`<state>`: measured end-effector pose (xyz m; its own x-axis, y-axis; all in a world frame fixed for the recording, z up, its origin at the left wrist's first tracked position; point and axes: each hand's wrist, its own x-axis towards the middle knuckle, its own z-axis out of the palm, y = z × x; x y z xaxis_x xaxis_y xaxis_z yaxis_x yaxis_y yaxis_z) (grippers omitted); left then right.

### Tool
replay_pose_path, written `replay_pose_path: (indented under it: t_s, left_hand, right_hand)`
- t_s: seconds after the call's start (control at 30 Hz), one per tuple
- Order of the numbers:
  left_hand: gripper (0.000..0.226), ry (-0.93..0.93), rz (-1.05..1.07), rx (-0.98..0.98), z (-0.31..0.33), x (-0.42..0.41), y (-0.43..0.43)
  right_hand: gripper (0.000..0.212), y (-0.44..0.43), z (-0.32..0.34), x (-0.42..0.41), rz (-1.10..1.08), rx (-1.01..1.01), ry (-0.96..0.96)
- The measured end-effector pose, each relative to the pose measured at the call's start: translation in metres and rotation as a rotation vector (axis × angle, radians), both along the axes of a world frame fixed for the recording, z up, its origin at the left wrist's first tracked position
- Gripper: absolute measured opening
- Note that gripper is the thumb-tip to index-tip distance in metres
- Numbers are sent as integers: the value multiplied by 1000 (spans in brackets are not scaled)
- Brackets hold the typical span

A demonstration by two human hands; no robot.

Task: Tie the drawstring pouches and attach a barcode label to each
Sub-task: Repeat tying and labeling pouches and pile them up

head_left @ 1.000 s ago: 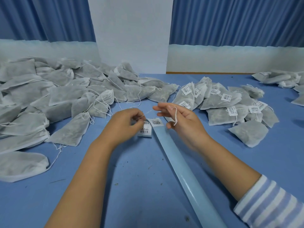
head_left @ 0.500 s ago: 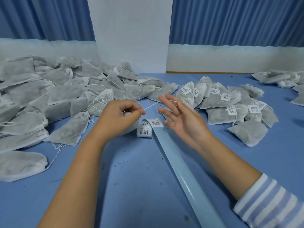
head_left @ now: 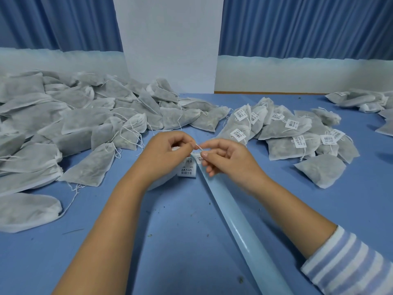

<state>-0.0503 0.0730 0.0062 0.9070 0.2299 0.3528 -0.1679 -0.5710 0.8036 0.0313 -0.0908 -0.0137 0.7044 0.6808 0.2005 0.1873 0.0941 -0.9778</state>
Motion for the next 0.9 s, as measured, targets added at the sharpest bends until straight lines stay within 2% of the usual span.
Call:
replay_pose_path:
  t_s: [0.07, 0.27, 0.4, 0.5, 0.57, 0.7, 0.83, 0.9]
  left_hand:
    - [27, 29, -10, 19, -1, -1, 2]
    - [19, 190, -123, 1, 3, -6, 5]
    - [21, 122, -245, -161, 9, -11, -2]
    - [21, 15, -178, -356, 10, -10, -3]
    - [18, -11, -120, -387, 9, -7, -3]
    - [11, -15, -66, -300, 6, -5, -2]
    - [11, 42, -73, -69, 6, -6, -1]
    - [12, 79, -99, 5, 6, -7, 0]
  right_hand:
    - [9, -1, 1, 1, -25, -17, -25]
    - [7, -4, 2, 7, -160, 57, -165]
    - [6, -4, -2, 7, -243, 109, -180]
    - [6, -1, -7, 3, -220, 73, -227]
    - [9, 3, -10, -2, -198, 48, -295]
    - [12, 3, -12, -5, -266, -57, -584]
    - [9, -4, -8, -2, -296, -76, -822]
    - [9, -8, -9, -1, -307, -112, -1004]
